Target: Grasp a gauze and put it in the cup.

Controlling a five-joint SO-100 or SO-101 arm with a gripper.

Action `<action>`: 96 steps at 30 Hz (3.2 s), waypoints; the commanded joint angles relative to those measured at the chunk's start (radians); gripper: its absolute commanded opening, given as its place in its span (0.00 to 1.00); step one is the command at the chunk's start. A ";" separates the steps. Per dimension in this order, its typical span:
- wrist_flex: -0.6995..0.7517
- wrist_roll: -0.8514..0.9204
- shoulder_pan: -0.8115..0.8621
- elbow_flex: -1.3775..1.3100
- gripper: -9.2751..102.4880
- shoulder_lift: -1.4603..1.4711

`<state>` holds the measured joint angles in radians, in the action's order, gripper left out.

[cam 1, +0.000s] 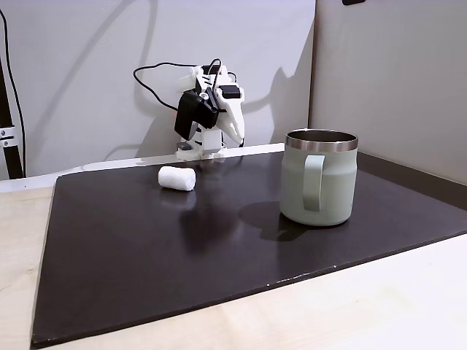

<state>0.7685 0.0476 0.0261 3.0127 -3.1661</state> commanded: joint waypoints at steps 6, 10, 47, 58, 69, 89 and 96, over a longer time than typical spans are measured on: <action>-0.028 0.028 -0.078 -0.008 0.08 -0.011; -0.028 0.028 -0.078 -0.008 0.08 -0.011; 0.598 -0.156 0.419 -0.943 0.33 0.857; 0.595 -0.126 0.476 -1.083 0.39 1.195; 0.437 -0.080 0.540 -1.015 0.40 1.419; 0.210 -0.098 0.529 -0.871 0.25 1.531; 0.222 -0.072 0.528 -0.870 0.09 1.522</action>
<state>0.9802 -0.0291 0.5538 2.1460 -1.6260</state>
